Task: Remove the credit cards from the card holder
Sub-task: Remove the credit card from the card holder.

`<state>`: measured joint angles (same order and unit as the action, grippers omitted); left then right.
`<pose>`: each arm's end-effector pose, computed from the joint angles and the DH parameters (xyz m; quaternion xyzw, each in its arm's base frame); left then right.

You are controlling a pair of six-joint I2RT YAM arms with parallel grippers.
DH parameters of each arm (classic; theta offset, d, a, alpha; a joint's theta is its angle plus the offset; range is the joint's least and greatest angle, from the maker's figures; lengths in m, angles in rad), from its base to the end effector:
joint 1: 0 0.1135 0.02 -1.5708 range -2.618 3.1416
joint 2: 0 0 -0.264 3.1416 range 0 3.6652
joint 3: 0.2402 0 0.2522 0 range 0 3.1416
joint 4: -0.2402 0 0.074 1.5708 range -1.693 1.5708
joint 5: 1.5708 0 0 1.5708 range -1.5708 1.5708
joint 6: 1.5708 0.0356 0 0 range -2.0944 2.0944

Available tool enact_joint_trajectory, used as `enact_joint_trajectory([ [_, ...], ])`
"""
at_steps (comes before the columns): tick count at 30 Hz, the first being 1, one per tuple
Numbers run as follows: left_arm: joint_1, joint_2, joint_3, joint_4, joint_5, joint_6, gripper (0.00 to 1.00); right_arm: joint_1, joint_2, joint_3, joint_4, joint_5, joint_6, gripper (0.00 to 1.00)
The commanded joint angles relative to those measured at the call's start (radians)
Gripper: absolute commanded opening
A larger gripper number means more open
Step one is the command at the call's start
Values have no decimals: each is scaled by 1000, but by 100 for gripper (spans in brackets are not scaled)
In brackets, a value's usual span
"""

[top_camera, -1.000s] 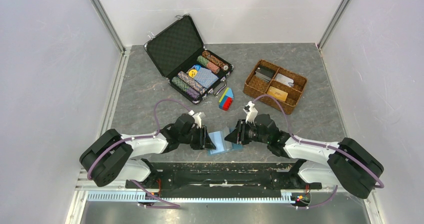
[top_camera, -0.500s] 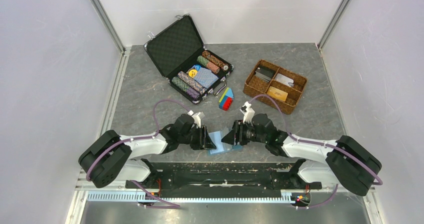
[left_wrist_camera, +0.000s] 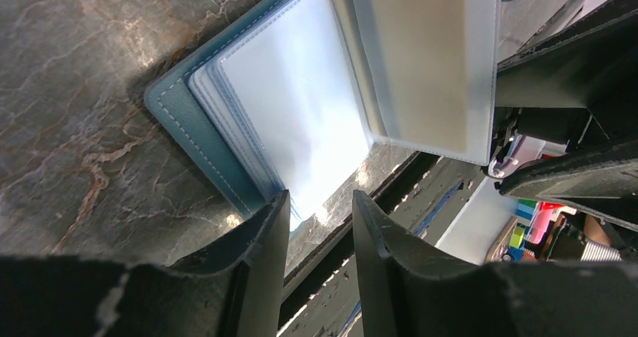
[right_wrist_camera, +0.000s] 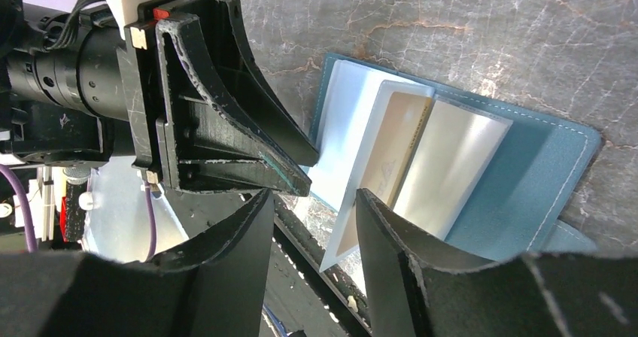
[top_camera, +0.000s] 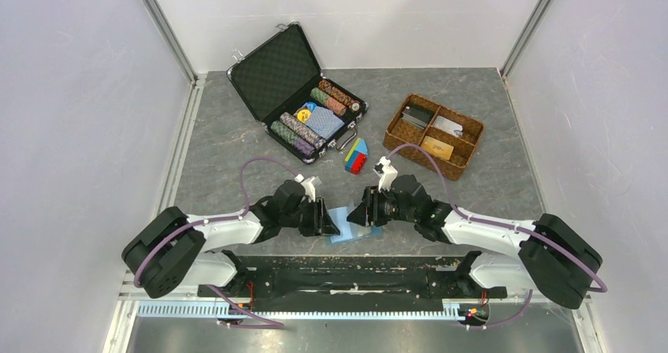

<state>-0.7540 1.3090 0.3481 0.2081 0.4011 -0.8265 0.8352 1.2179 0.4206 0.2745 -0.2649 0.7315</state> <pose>0.1502 -0.1601 0.1291 0.0466 0.9014 -0.4055 0.1444 0.1519 0.1818 0.1738 -0.1105 0.8537 0.4310 0.2707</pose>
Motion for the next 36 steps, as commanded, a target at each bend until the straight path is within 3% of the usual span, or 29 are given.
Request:
enact_joint_trajectory([
  [1,-1,-64,-22,-67,-88,-28,44,19,21,39,37,-5,-5,47],
  [9,26,-239,72,-398,-274,-43,50,75,99,74,69,7,3,47],
  [13,61,-332,82,-449,-285,-55,52,101,151,76,102,-3,11,47],
  [24,64,-284,106,-345,-139,-4,44,75,86,71,24,87,-61,44],
  [36,63,-87,71,-106,-14,-14,29,-4,91,30,63,-7,-84,38],
])
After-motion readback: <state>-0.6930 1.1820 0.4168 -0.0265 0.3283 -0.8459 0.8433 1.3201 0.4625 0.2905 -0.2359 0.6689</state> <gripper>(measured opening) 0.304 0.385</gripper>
